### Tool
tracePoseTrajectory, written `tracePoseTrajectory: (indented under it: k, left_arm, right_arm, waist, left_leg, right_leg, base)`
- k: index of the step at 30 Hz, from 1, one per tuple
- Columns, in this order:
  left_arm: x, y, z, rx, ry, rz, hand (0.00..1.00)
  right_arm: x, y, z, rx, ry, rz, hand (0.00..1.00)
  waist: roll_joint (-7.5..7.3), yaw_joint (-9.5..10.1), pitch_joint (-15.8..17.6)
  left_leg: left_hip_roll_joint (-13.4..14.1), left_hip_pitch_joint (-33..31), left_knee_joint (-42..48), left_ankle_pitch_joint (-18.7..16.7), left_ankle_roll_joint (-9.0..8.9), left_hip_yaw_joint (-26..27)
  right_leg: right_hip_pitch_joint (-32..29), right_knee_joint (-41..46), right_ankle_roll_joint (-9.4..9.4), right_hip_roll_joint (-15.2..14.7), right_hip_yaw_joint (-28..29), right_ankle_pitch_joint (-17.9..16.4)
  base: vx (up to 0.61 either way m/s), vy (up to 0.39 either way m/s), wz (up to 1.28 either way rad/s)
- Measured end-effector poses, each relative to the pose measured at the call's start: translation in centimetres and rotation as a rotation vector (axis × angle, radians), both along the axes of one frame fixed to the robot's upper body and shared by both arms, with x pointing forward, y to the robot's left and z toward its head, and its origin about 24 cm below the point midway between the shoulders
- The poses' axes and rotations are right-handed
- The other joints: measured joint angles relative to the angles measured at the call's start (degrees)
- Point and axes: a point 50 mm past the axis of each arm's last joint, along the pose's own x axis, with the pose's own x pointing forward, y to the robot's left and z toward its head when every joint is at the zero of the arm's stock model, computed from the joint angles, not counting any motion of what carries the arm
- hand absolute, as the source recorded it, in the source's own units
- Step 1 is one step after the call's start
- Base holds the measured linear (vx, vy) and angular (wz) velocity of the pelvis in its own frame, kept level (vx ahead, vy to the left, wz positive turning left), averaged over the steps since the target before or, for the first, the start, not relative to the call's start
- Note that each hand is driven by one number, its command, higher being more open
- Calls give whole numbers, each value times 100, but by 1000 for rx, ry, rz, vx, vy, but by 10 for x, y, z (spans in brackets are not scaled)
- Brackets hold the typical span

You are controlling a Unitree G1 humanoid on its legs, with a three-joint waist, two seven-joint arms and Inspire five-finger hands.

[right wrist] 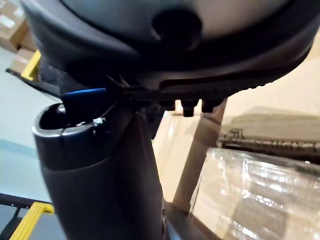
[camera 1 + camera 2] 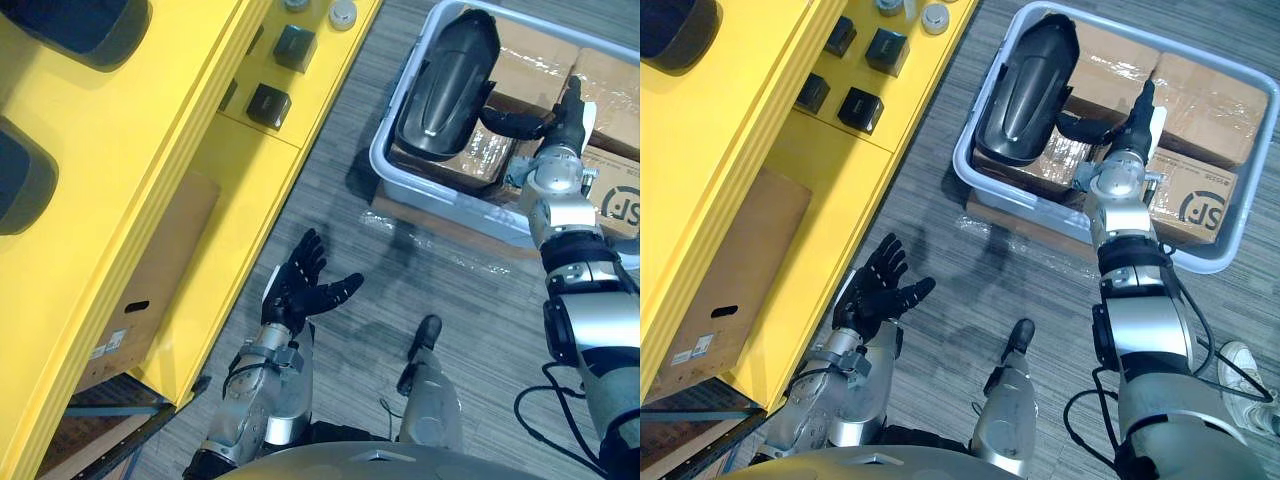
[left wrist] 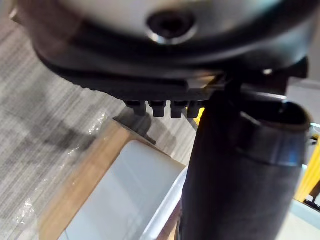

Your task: Walk over and take three plastic housings, then place them on the shelf

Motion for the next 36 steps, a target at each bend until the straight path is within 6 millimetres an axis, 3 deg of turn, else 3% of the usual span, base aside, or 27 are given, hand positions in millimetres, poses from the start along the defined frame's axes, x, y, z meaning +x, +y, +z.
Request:
tracePoseTrajectory:
  k: [2, 13, 14, 17, 20, 23, 25, 30, 33, 36]
  left_arm:
    - [0, -3, -3, -6, 15, -6, 100]
    - [-2, -8, -16, -39, 69, 40, 100]
    - [-2, -8, -16, -38, 70, 40, 100]
    - [-2, -6, -16, -35, 69, 48, 100]
    - [-2, -4, -15, -31, 54, 53, 100]
    - [-1, -2, -14, -25, 45, 54, 100]
    - [-2, -1, -14, -19, 45, 54, 100]
    - [-4, 9, -3, -14, -3, 72, 100]
    - [-2, 13, 6, -19, -37, 85, 100]
    - [-3, 19, 8, -9, -46, 97, 100]
  right_arm:
    - [-2, -9, 7, -24, 19, -27, 100]
    - [-3, -28, 19, -64, 172, -58, 100]
    - [-4, -30, 19, -62, 184, -57, 0]
    - [-4, -33, 19, -153, 286, -41, 0]
    - [-8, -43, 24, -453, 468, -69, 0]
    - [-12, -52, 35, -539, 548, -92, 0]
    - [-16, -58, 35, -549, 614, -108, 0]
    - [-24, -67, 14, -496, 784, -105, 0]
    - [-27, -72, 16, -452, 774, -132, 0]
    - [-27, -72, 16, -434, 765, -122, 0]
  waist:
    - [59, 120, 63]
    - [144, 245, 102]
    - [144, 258, 102]
    - [144, 274, 102]
    - [137, 273, 106]
    - [111, 263, 122]
    - [78, 264, 139]
    - [-49, 227, 197]
    - [-74, 205, 209]
    - [-221, 122, 211]
  left_leg:
    - [-21, -46, 49, 8, 12, -8]
    - [-47, -411, 93, 156, -13, -219]
    - [-50, -416, 93, 160, -13, -228]
    - [-51, -419, 97, 170, -15, -256]
    - [-50, -417, 96, 188, -22, -288]
    - [-50, -394, 84, 226, -29, -325]
    - [-49, -313, 64, 238, -27, -328]
    - [-5, -98, -129, 299, -39, -265]
    - [75, 95, -373, 424, -88, -231]
    - [169, 322, -670, 552, -122, -167]
  right_leg:
    - [-67, 100, -5, -29, -10, -6]
    - [-303, 236, -70, -40, -288, -62]
    - [-303, 239, -80, -40, -297, -69]
    - [-302, 291, -98, -40, -314, -96]
    - [-278, 302, -91, -37, -348, -110]
    - [-234, 302, -94, -30, -386, -111]
    - [-160, 302, -94, -29, -391, -111]
    - [-51, 301, -150, -13, -372, -144]
    - [17, 288, -191, 46, -355, -169]
    - [63, 282, -231, 113, -298, -194]
  base:
    - [-43, 26, 2]
    - [-48, -11, 8]
    - [-34, -14, 7]
    - [-32, -10, 4]
    - [-6, -7, 3]
    - [3, -8, 7]
    - [24, -7, 5]
    - [7, -14, -2]
    - [7, -60, -8]
    - [20, -80, -12]
